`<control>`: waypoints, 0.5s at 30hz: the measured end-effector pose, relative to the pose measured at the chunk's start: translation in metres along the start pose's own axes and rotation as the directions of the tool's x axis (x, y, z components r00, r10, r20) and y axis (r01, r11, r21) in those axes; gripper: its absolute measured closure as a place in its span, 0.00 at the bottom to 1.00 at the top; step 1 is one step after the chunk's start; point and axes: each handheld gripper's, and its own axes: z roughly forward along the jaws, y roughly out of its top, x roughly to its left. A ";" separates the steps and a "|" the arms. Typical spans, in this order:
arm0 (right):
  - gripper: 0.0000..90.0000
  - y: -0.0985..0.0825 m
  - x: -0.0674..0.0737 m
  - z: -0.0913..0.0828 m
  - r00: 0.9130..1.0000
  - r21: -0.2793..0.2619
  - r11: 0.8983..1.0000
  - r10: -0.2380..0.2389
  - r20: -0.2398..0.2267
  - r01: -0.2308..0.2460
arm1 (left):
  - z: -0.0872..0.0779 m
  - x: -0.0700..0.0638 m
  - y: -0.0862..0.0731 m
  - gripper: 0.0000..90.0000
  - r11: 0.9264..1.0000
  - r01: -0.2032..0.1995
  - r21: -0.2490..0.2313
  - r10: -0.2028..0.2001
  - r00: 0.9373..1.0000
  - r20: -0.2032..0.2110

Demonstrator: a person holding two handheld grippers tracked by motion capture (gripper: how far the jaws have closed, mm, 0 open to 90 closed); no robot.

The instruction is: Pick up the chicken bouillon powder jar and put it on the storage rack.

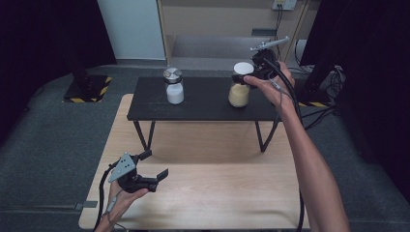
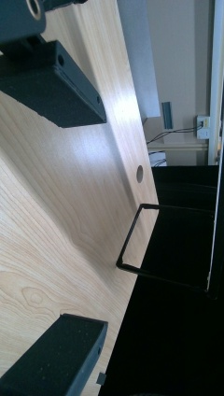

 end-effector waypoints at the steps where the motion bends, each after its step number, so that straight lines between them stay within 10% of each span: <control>1: 0.36 -0.002 -0.001 0.000 1.000 -0.011 1.000 0.009 -0.002 -0.009 | 0.000 0.000 0.000 0.02 1.000 0.000 0.000 0.000 1.000 0.001; 7: 0.13 -0.015 -0.008 -0.003 0.996 -0.067 0.994 0.083 -0.031 -0.085 | 0.000 0.000 0.000 0.02 1.000 -0.001 0.001 0.001 1.000 0.002; 15: 0.07 -0.027 -0.006 -0.032 0.998 -0.212 0.976 0.042 -0.039 -0.050 | 0.001 0.000 0.000 0.02 1.000 -0.002 0.000 0.002 1.000 0.006</control>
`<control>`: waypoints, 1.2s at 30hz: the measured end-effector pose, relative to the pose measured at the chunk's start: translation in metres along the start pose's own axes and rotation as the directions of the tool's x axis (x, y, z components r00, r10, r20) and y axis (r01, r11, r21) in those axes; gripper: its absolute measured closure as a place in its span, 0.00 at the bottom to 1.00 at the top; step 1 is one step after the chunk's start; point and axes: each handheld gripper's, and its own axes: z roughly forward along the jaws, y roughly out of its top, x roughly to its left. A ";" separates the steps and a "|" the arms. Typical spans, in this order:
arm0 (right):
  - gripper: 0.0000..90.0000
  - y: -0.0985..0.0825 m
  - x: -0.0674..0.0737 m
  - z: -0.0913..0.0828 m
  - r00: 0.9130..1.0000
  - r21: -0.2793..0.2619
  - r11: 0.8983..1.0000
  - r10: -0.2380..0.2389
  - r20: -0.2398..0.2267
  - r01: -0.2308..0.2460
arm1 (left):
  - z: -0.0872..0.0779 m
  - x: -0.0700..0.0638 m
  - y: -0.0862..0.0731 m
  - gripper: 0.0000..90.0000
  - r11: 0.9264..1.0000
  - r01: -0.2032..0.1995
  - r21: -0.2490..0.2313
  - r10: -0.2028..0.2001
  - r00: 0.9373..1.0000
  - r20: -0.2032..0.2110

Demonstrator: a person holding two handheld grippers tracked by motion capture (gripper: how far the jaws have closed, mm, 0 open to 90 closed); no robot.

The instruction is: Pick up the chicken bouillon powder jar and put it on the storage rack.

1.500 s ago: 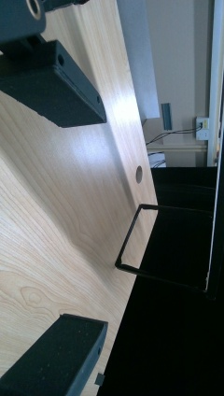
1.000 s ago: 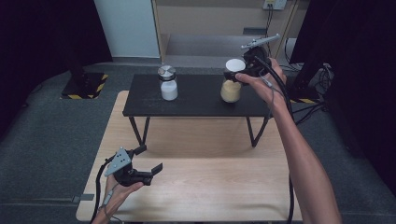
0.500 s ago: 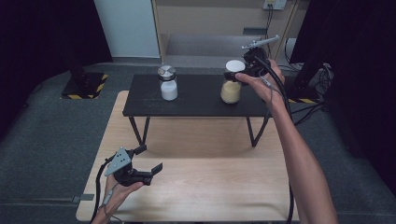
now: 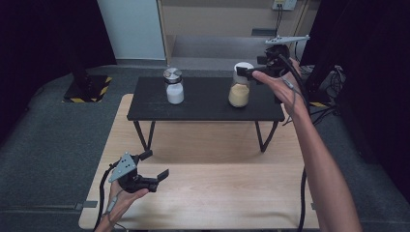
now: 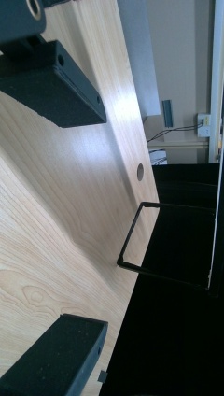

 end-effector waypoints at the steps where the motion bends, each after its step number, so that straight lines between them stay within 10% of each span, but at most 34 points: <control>1: 0.08 0.000 0.001 -0.004 1.000 -0.018 1.000 -0.007 -0.008 0.006 | 0.000 0.000 0.000 0.02 1.000 -0.001 0.000 0.001 1.000 0.000; 19: 0.07 -0.028 0.041 -0.076 0.973 -0.177 0.964 -0.216 -0.081 0.199 | 0.000 -0.001 0.000 0.02 1.000 0.006 -0.004 -0.005 1.000 0.009; 36: 0.08 -0.096 0.058 -0.110 0.956 -0.200 0.956 -0.249 -0.158 0.216 | 0.000 -0.002 0.000 0.02 1.000 0.006 -0.004 -0.006 1.000 0.006</control>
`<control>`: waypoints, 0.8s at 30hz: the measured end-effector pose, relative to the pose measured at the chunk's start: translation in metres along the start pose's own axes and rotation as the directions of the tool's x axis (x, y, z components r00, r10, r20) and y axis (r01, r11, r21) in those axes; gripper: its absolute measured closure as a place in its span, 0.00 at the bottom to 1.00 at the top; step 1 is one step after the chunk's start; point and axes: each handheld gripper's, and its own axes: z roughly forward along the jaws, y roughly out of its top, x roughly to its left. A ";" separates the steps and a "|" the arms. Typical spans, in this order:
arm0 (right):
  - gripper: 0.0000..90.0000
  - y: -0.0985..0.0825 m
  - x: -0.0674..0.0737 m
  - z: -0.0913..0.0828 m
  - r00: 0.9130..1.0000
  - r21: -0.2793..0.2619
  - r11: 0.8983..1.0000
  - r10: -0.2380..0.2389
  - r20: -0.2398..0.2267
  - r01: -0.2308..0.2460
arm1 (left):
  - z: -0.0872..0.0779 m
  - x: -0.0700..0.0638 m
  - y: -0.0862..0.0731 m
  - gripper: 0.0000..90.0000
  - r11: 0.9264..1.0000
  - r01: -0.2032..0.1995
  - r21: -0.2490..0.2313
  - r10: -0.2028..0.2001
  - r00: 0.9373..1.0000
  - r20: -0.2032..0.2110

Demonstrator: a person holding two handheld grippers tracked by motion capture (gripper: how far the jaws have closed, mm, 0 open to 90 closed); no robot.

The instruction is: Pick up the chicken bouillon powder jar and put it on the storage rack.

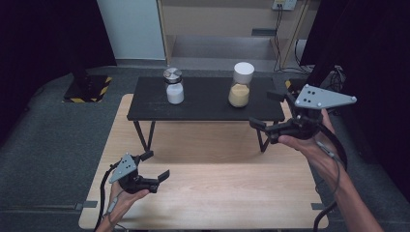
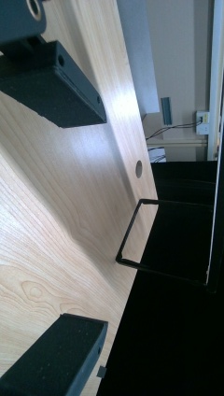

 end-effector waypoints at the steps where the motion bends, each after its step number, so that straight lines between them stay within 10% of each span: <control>1: 0.08 -0.004 0.002 -0.001 1.000 0.002 1.000 0.000 -0.001 0.000 | 0.000 0.000 0.000 0.02 1.000 -0.001 0.000 0.001 1.000 0.000; 24: 0.08 -0.096 0.050 0.001 0.998 0.064 0.997 0.033 0.051 -0.036 | 0.001 -0.001 0.000 0.02 1.000 -0.006 0.001 0.006 1.000 0.002</control>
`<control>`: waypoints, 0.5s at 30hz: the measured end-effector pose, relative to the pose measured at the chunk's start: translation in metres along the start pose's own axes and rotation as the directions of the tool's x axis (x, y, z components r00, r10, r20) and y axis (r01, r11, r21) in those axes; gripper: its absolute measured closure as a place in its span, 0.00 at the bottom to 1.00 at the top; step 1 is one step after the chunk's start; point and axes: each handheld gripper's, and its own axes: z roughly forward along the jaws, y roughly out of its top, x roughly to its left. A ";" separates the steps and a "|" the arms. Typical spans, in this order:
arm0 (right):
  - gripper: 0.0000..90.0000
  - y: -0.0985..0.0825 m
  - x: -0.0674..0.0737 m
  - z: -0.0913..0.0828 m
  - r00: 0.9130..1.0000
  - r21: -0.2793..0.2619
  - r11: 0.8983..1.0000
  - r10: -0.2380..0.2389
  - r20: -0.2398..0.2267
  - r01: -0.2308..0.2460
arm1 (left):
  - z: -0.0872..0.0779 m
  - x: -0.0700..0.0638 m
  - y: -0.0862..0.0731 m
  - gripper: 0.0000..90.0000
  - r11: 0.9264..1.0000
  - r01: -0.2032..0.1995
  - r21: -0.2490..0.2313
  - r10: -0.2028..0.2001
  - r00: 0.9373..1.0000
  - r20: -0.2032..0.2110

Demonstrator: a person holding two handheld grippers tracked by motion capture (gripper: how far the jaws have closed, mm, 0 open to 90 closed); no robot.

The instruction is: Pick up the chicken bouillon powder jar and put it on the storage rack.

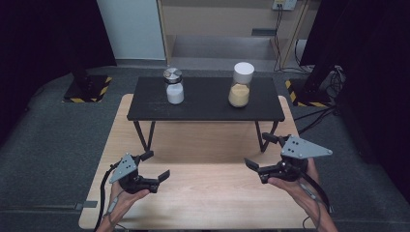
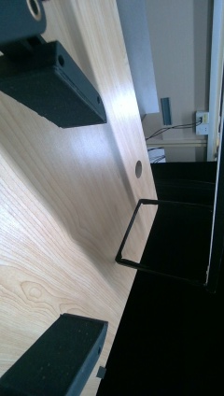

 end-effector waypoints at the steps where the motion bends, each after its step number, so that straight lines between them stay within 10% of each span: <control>1: 0.08 -0.004 0.002 0.001 1.000 -0.003 1.000 0.004 0.004 -0.004 | 0.000 0.000 0.000 0.02 1.000 -0.001 0.002 0.001 1.000 0.000; 15: 0.08 -0.050 0.016 0.010 0.998 -0.023 0.998 0.053 0.045 -0.052 | 0.000 -0.001 0.000 0.02 1.000 -0.007 -0.001 0.007 1.000 -0.003</control>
